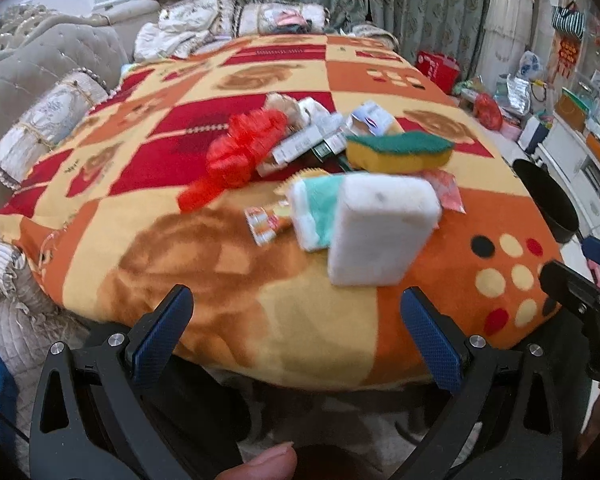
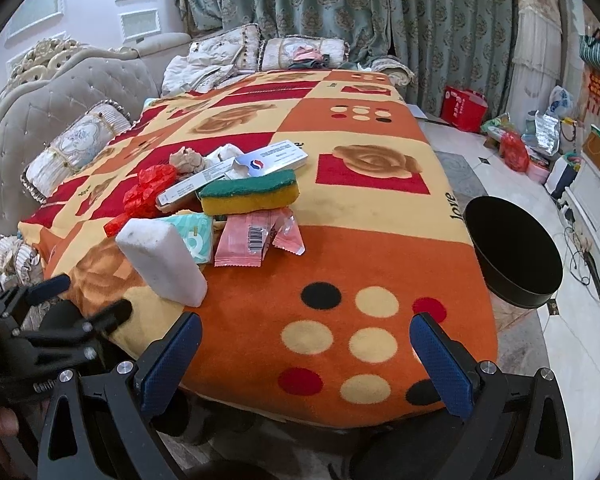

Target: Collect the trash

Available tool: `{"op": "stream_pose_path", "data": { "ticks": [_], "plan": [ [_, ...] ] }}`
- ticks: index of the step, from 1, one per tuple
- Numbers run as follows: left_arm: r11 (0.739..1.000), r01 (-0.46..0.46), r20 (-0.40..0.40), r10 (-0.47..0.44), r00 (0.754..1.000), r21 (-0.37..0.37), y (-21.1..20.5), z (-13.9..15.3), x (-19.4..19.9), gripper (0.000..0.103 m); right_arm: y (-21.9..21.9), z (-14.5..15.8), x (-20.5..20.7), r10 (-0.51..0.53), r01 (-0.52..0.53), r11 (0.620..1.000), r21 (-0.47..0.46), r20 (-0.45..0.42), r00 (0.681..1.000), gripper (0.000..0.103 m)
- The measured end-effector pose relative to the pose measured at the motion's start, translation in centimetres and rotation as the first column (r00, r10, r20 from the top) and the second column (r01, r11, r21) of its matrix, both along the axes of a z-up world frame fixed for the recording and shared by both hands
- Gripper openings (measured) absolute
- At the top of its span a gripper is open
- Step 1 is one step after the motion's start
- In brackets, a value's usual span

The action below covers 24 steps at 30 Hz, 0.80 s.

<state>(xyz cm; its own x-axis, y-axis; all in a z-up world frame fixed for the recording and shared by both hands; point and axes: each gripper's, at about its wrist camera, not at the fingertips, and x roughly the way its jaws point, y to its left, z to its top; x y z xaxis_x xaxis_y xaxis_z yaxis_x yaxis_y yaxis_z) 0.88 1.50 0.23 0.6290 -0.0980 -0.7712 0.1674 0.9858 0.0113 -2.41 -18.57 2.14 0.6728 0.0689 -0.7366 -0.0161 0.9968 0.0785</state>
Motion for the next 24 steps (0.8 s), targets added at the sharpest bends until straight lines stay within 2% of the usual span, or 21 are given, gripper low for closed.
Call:
{"op": "stream_pose_path", "data": {
  "ticks": [2,4,6,8,12,15,21,24],
  "plan": [
    [0.999,0.035,0.008,-0.035,0.999,-0.007,0.13,-0.04,0.23,0.103,-0.14,0.02,-0.06,-0.002,0.002,1.000,0.003,0.002,1.000,0.103],
    [1.000,0.026,0.017,-0.026,1.000,0.006,0.30,-0.09,0.16,0.103,-0.17,0.04,-0.09,-0.001,0.001,1.000,0.004,0.003,1.000,0.103],
    [0.999,0.026,-0.016,-0.026,1.000,0.031,0.30,-0.36,0.14,0.103,-0.21,0.07,-0.08,-0.001,0.001,1.000,0.005,0.004,1.000,0.103],
    [0.999,0.030,-0.039,-0.030,0.999,0.016,0.45,-0.60,0.09,0.103,-0.19,0.07,-0.05,-0.002,0.002,1.000,0.007,0.002,1.000,0.103],
    [0.999,0.033,-0.012,-0.033,0.999,0.018,0.30,-0.04,-0.21,0.103,-0.21,0.16,-0.14,-0.003,0.003,1.000,0.009,0.007,1.000,0.103],
    [0.998,0.061,-0.017,-0.061,0.998,-0.015,0.16,0.25,-0.31,0.103,-0.30,0.20,-0.19,-0.005,0.005,1.000,0.011,0.011,1.000,0.103],
    [0.999,0.043,-0.026,-0.044,0.999,-0.023,0.15,0.27,-0.32,0.103,-0.44,0.38,-0.46,-0.008,0.008,1.000,0.014,0.018,1.000,0.103],
    [1.000,0.027,-0.025,-0.027,0.999,-0.004,0.16,0.37,-0.24,0.103,-0.49,0.56,-0.54,-0.008,0.008,1.000,0.014,0.023,1.000,0.103]
  ]
}}
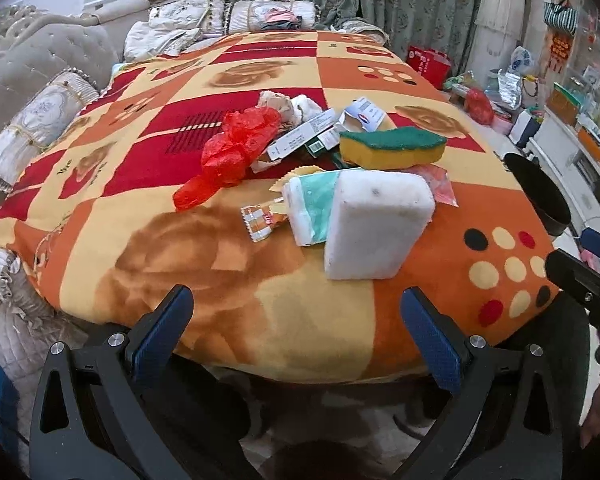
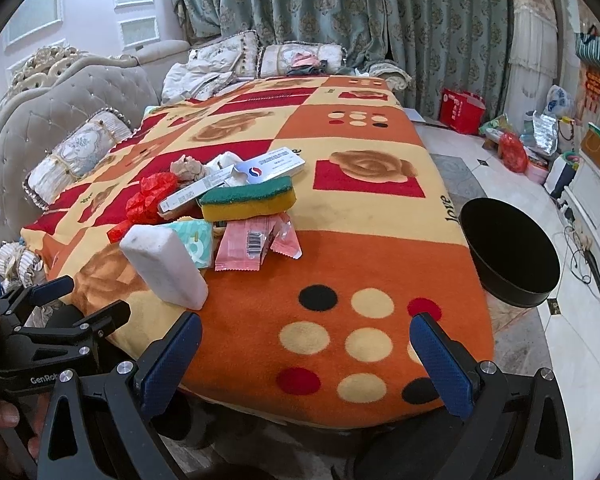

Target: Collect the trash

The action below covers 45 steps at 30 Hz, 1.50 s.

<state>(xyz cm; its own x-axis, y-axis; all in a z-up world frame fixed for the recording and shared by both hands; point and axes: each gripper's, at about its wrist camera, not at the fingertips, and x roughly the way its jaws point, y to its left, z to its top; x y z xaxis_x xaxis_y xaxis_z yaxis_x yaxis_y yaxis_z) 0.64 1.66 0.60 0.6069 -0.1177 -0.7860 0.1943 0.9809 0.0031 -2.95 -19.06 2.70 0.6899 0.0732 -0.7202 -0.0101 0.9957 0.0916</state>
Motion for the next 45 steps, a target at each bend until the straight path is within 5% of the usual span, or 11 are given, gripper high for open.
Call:
{"op": "stream_pose_path", "data": {
  "ticks": [45],
  "plan": [
    [1.000,-0.031,-0.001,0.031,1.000,0.002,0.96,-0.30,-0.22,0.103,-0.21,0.43,-0.81,-0.015,0.015,1.000,0.004,0.025,1.000,0.103]
  ]
}}
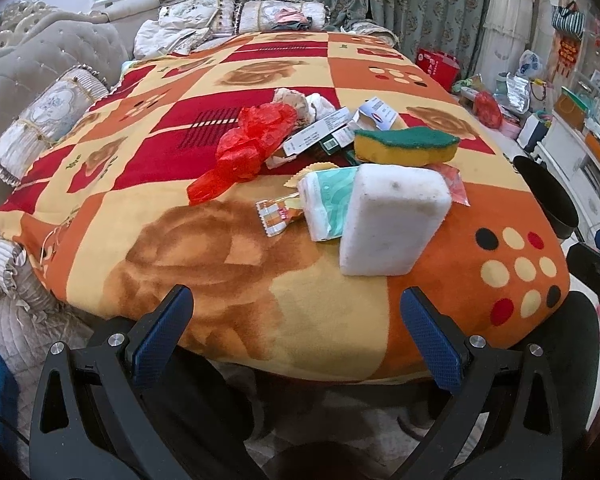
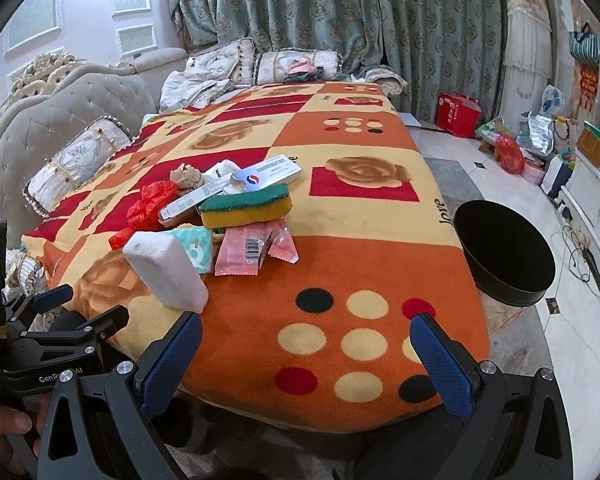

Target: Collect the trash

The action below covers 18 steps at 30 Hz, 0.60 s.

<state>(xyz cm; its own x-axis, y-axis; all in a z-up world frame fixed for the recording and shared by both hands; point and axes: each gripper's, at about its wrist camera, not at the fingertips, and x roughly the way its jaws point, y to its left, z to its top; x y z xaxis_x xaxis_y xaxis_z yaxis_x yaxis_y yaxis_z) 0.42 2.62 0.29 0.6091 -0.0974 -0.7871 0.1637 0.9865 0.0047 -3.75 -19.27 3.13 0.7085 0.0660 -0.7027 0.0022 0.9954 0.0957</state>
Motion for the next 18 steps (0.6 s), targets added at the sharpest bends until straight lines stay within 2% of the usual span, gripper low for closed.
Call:
{"op": "stream_pose_path", "data": {
  "ticks": [12,18],
  "plan": [
    [1.000,0.020,0.011,-0.020,1.000,-0.004,-0.17,0.10,0.03,0.103,0.21,0.45,-0.11,0.007,-0.007,1.000,-0.006,0.011,1.000,0.103],
    [1.000,0.019,-0.003,-0.019,1.000,-0.015,0.03,-0.31,0.53,0.103,0.74,0.53,-0.02,0.045,-0.045,0.999,-0.004,0.016,0.999,0.103]
  ]
}}
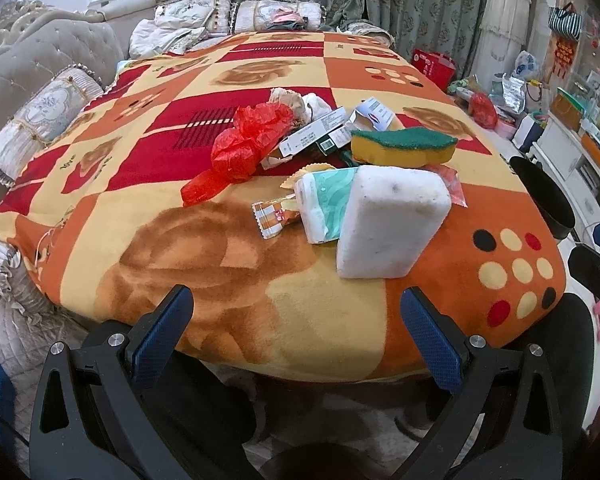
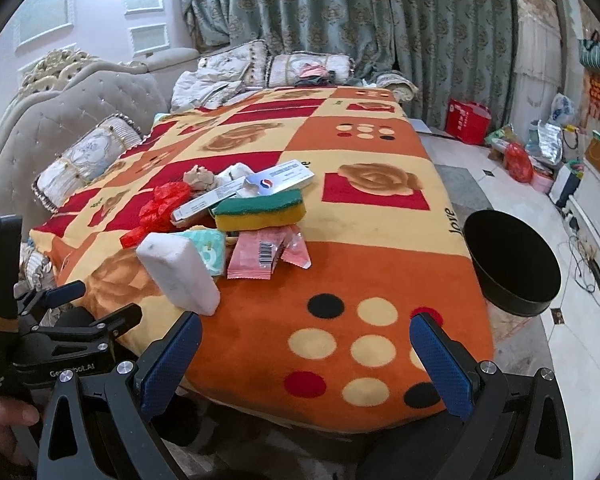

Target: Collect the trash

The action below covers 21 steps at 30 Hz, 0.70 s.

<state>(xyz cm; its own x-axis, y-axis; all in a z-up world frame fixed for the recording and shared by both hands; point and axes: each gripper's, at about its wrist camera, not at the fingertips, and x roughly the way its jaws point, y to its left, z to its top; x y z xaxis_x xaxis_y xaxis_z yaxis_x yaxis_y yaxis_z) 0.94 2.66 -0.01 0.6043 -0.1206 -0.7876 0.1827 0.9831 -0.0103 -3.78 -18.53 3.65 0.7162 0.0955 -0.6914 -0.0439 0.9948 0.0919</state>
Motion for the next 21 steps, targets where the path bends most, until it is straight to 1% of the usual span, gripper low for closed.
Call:
{"op": "stream_pose_path", "data": {
  "ticks": [3,6,21],
  "plan": [
    [1.000,-0.001,-0.002,0.001,1.000,0.007,0.1,-0.2,0.2,0.103,0.0,-0.1,0.2,0.002,-0.002,1.000,0.001,-0.004,1.000,0.103],
    [1.000,-0.007,-0.002,0.007,1.000,0.018,0.1,-0.3,0.4,0.103,0.1,0.0,0.3,0.004,-0.004,1.000,0.005,0.010,1.000,0.103],
    [1.000,0.001,-0.022,-0.001,1.000,0.011,-0.1,-1.1,0.6,0.103,0.2,-0.2,0.5,0.014,-0.014,1.000,0.012,0.017,1.000,0.103]
  ]
}}
